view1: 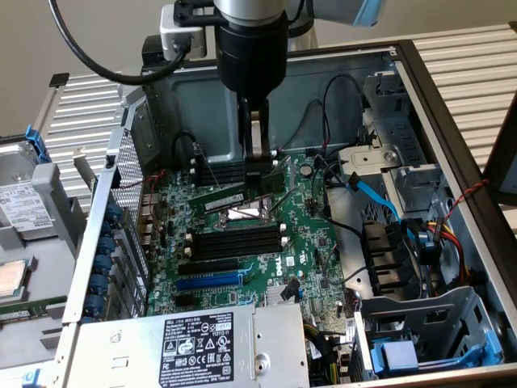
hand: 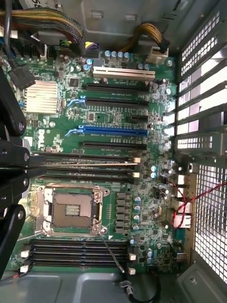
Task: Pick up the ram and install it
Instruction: 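Insert the ram into the slot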
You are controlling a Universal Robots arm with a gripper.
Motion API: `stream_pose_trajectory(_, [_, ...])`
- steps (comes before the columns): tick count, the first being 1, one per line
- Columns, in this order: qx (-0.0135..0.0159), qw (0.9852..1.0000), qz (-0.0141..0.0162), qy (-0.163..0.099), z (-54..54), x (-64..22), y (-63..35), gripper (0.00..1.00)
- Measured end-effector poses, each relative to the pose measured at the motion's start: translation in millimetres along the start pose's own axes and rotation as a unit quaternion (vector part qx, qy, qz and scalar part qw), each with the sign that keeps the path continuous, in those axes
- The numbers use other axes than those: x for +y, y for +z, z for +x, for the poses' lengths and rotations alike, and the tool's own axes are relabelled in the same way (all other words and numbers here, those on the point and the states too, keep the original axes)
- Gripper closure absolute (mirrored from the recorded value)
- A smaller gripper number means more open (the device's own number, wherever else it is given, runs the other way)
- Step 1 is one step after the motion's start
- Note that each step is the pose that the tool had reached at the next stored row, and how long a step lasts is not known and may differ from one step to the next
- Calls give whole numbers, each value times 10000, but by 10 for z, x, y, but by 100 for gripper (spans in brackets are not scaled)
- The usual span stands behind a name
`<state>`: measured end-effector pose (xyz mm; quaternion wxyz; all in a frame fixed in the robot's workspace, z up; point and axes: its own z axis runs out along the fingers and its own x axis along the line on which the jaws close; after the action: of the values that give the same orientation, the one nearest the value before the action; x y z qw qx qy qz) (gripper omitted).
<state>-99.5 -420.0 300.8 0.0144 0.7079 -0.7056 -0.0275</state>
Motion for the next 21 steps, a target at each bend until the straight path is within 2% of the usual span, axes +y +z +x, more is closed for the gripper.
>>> stream_pose_trajectory(11, [-53,9998,3,168,37,-9,199,88])
stream_pose_trajectory(21, [-77,9998,4,202,64,30,383,88])
